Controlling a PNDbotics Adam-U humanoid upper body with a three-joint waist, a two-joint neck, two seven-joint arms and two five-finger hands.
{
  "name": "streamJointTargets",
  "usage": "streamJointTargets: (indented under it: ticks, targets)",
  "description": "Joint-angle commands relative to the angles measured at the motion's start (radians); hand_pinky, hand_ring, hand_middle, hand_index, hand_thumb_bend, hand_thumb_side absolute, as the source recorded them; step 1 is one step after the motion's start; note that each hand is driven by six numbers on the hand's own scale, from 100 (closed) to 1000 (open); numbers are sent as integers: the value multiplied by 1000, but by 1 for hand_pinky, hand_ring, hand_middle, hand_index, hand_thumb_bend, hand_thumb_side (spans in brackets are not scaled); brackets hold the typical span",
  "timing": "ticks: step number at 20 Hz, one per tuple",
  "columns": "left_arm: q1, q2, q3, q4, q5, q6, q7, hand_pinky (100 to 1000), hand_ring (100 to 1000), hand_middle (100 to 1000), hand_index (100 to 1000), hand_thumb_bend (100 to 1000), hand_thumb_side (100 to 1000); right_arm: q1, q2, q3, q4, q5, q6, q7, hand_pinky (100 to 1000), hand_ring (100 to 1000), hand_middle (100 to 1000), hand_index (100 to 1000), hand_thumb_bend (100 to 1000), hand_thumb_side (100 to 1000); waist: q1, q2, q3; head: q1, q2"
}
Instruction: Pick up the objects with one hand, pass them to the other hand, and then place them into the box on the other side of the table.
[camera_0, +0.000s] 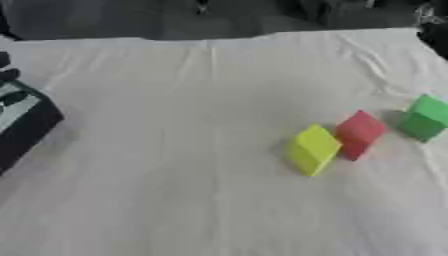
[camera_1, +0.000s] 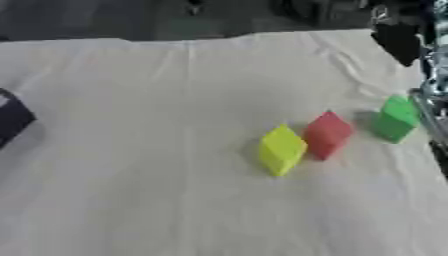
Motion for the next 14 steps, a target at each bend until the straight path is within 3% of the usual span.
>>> streamJointTargets:
  ticks: [1, 2, 3, 8, 10, 13, 14]
  targets:
    - [-11, 3, 14, 2, 34, -23, -5, 854, 949, 915, 821, 182, 821, 2, -17, -44, 13, -109, -28, -67, 640, 774, 798, 839, 100, 526, -1, -12, -2, 1, -9]
    - [-11, 0, 14, 7, 41, -26, -6, 854, 948, 914, 821, 184, 824, 6, -19, -48, 20, -133, -34, -73, 636, 770, 793, 834, 100, 412, -1, -12, -2, -1, -7]
    - [-11, -3, 14, 12, 45, -27, -8, 853, 947, 914, 821, 185, 824, 9, -21, -51, 27, -149, -38, -76, 635, 766, 791, 834, 100, 375, -1, -11, -3, -2, -5]
    - [-13, -16, 15, 22, 53, -33, -16, 849, 939, 909, 816, 182, 820, 16, -31, -56, 40, -165, -53, -58, 634, 763, 793, 838, 100, 316, -2, -10, -3, -6, 4]
    - [-14, -15, 14, 24, 51, -33, -17, 849, 939, 909, 814, 178, 820, 16, -43, -52, 37, -152, -59, -36, 641, 770, 803, 849, 100, 240, -2, -10, -2, -8, 3]
    - [-13, -9, 13, 25, 47, -32, -17, 848, 939, 908, 813, 170, 820, 9, -90, -22, 19, -74, -46, 60, 673, 795, 825, 869, 100, 100, -3, -11, 0, -10, 0]
    - [-12, -6, 13, 24, 46, -32, -17, 848, 939, 908, 813, 168, 820, 4, -114, -6, 8, -36, -36, 116, 684, 804, 832, 876, 100, 100, -4, -11, 0, -11, -1]
